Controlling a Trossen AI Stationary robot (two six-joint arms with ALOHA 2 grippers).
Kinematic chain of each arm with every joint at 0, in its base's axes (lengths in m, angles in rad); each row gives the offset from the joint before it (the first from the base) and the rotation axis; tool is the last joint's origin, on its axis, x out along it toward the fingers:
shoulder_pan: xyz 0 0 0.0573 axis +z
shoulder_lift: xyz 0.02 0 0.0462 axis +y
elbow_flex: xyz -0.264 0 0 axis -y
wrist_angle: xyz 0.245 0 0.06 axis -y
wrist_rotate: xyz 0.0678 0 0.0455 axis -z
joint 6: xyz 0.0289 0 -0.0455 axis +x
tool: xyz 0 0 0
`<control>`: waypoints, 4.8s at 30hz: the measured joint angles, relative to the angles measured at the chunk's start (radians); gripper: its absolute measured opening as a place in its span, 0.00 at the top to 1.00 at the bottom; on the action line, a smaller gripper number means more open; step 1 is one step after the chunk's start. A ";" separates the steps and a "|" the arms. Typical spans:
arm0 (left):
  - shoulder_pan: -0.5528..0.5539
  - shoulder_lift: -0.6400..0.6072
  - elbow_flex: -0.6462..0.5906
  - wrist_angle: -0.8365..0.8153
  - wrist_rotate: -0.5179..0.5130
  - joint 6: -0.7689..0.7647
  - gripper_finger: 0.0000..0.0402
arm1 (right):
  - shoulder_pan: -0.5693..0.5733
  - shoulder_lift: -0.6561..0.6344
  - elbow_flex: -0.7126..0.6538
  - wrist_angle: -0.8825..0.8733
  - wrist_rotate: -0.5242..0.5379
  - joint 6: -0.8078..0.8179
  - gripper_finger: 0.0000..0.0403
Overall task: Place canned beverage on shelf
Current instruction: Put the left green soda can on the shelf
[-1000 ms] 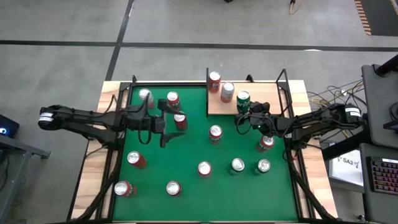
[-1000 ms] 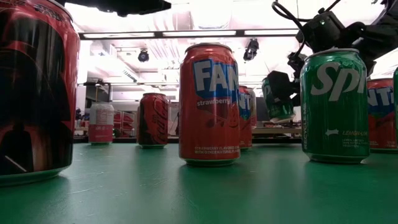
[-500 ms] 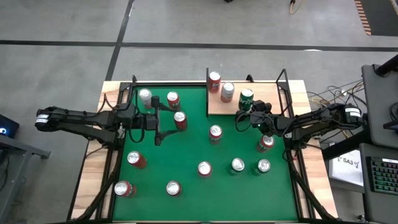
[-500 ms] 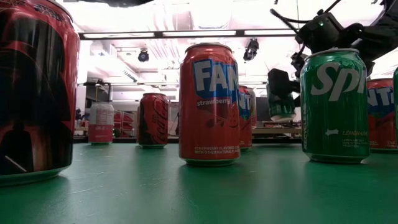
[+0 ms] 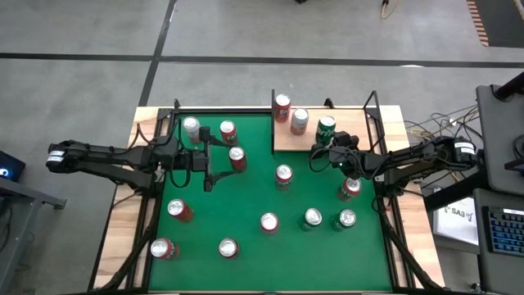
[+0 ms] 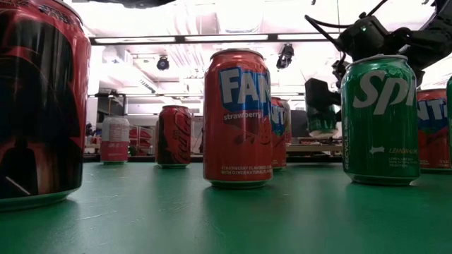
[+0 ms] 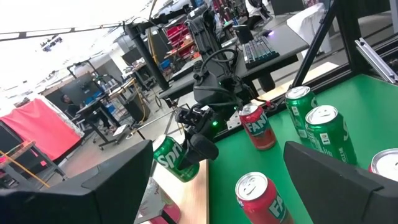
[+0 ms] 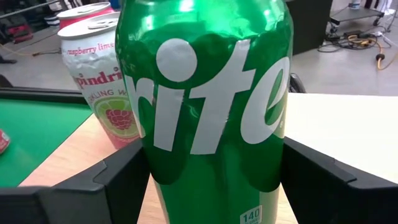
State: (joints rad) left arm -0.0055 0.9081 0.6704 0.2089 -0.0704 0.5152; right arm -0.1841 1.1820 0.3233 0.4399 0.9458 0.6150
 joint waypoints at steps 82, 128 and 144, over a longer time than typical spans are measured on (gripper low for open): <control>0.000 0.004 0.000 -0.002 0.000 0.019 0.14 | -0.054 0.111 0.011 0.067 0.045 -0.083 0.19; 0.000 0.004 0.000 -0.009 0.002 0.015 0.14 | -0.264 0.021 0.801 -1.304 -0.563 0.181 0.19; 0.000 0.004 0.000 -0.026 0.001 0.011 0.14 | -0.456 0.262 0.921 -1.348 -0.842 -0.014 0.12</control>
State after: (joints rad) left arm -0.0055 0.9120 0.6708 0.1825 -0.0692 0.5262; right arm -0.6401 1.4445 1.2442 -0.9083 0.1036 0.6006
